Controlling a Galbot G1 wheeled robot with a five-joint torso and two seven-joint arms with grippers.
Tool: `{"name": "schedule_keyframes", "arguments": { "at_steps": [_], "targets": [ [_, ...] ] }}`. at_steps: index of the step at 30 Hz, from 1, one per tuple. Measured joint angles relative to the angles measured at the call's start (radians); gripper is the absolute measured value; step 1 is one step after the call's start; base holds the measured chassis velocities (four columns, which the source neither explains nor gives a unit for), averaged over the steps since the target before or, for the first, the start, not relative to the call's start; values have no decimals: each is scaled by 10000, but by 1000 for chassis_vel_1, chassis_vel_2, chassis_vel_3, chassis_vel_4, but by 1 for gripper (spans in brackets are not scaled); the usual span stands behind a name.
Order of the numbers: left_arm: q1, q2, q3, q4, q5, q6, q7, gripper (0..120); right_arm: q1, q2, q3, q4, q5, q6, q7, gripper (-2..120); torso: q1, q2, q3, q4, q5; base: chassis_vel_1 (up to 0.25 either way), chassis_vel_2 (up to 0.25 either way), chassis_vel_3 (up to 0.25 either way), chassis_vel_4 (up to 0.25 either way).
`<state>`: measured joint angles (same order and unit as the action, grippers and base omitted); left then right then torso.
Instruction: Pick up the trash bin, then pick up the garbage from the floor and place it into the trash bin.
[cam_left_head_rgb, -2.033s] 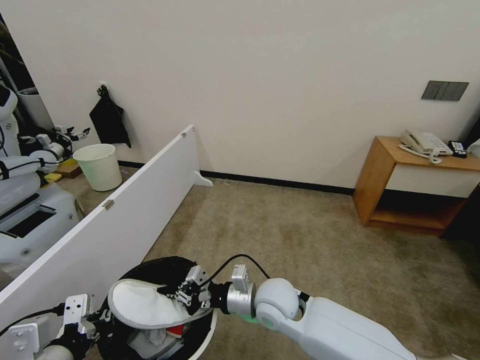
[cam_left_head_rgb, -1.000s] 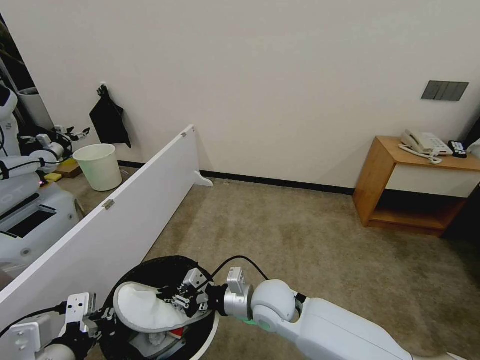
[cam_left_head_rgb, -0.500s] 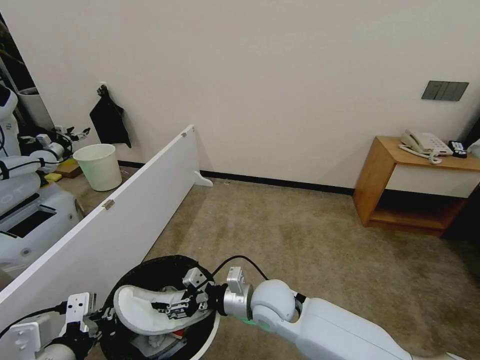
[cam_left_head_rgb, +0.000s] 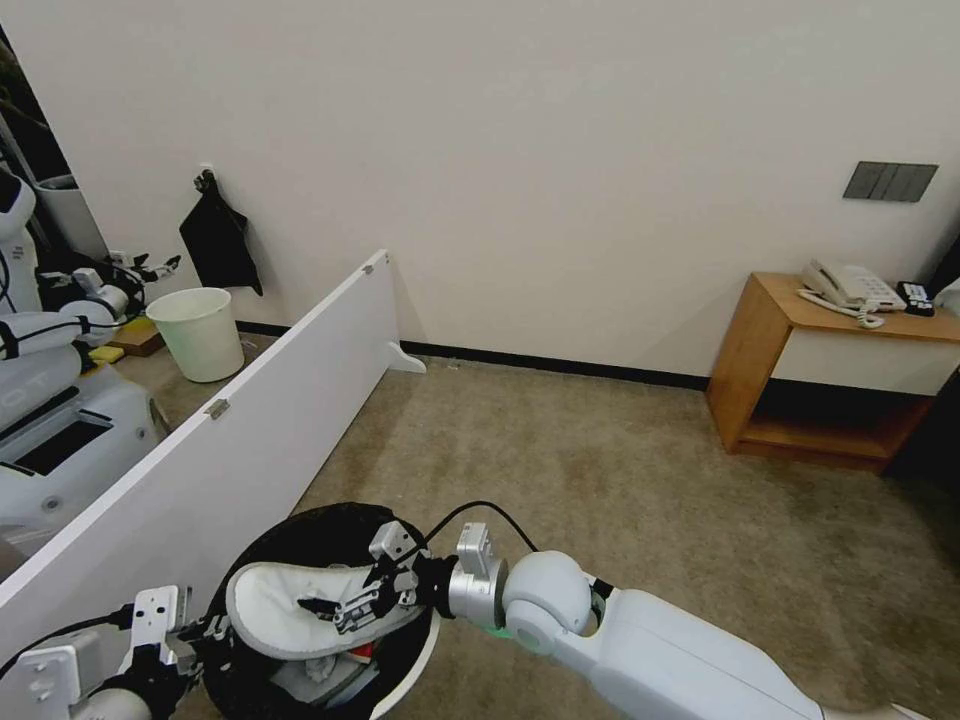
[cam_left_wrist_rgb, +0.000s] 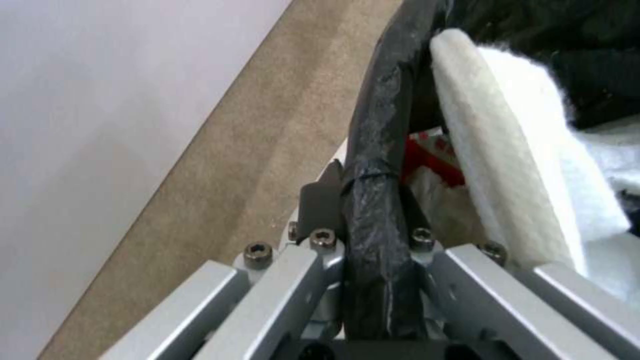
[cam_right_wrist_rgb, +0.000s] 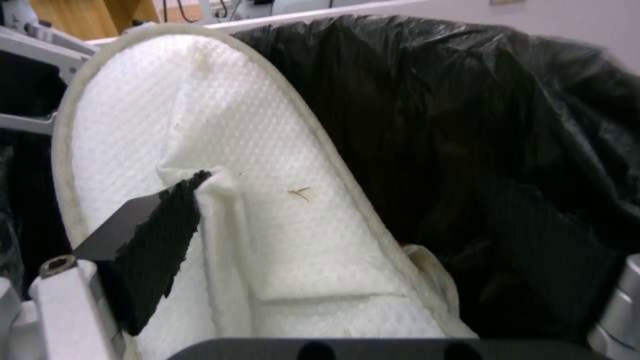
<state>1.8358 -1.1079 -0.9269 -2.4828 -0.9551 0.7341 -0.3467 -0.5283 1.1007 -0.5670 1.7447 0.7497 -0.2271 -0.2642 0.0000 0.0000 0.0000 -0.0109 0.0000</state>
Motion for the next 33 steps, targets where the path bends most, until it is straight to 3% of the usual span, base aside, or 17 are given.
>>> {"name": "schedule_keyframes", "arguments": {
  "at_steps": [17, 33],
  "targets": [
    [-30, -11, 4, 60, 7, -8, -31, 3, -9, -119, 263, 107, 4, 169, 1, 100, 0, 0, 0, 0, 0, 0, 0, 0, 0],
    [-33, 41, 39, 119, 54, 50, -137, 3, -55, -150, 298, 228, 802, 650, -203, 100, 0, 0, 0, 1, -2, 0, 0, 0, 0]
  ]
}}
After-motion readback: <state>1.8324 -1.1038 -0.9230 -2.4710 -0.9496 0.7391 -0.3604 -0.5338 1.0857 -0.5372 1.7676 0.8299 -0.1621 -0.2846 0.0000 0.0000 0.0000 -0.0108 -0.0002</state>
